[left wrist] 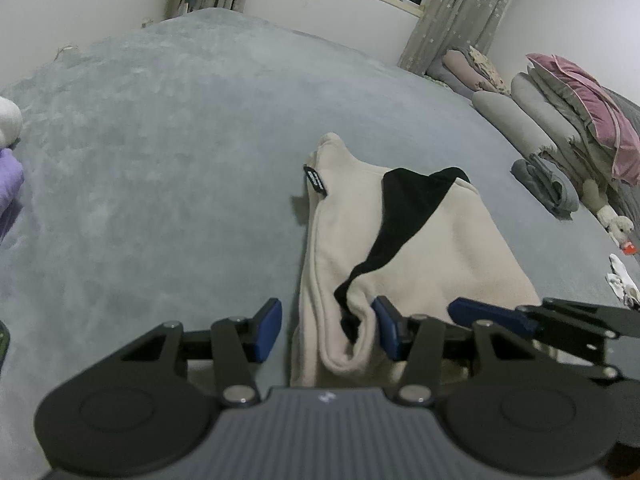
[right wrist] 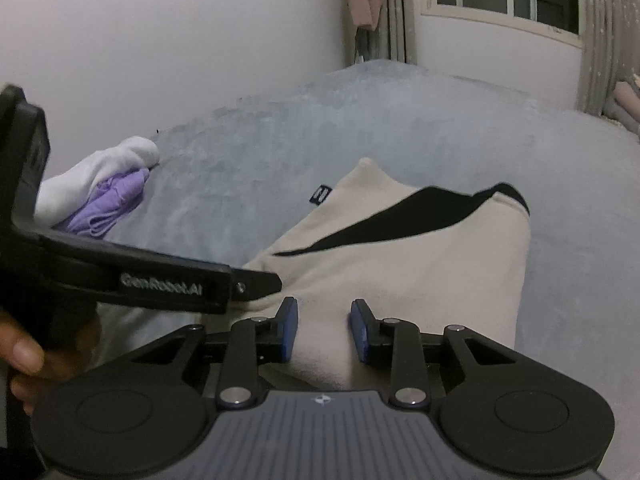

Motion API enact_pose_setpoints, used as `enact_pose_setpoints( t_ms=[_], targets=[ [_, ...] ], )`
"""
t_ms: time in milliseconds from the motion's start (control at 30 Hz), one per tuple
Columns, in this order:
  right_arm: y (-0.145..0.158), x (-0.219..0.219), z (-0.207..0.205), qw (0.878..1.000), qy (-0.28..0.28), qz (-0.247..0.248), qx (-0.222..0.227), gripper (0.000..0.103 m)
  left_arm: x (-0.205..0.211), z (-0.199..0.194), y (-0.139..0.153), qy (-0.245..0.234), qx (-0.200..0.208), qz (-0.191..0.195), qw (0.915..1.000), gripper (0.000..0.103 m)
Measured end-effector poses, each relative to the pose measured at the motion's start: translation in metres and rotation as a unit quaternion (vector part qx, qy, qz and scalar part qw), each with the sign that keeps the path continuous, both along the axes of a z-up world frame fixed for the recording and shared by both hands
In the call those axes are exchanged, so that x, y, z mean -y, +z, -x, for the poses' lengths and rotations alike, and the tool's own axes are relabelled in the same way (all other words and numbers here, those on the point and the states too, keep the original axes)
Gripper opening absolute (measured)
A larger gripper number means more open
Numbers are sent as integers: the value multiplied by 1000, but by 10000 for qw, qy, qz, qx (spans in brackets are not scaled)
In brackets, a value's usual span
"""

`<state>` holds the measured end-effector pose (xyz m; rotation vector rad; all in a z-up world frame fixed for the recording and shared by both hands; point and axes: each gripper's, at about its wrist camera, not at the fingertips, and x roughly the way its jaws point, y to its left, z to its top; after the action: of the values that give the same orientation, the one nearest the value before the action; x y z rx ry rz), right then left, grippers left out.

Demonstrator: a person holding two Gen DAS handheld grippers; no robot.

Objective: Fold clothes

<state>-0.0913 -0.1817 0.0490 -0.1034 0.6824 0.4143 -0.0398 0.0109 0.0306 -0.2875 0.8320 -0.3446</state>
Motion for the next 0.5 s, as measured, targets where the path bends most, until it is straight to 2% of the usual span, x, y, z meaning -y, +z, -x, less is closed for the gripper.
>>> enact_pose_setpoints(
  t_ms=[267, 367, 500],
  targets=[
    [-1, 1, 1, 9999, 45, 113, 13, 31, -14, 1, 2, 23, -201, 425, 9989, 50],
    [-1, -1, 3, 9998, 67, 166, 48, 31, -35, -6, -2, 192, -476, 1027, 9934, 50],
    [-1, -4, 6, 9995, 91, 274, 131, 31, -39, -10, -6, 80, -558, 1214, 9910, 50]
  ],
)
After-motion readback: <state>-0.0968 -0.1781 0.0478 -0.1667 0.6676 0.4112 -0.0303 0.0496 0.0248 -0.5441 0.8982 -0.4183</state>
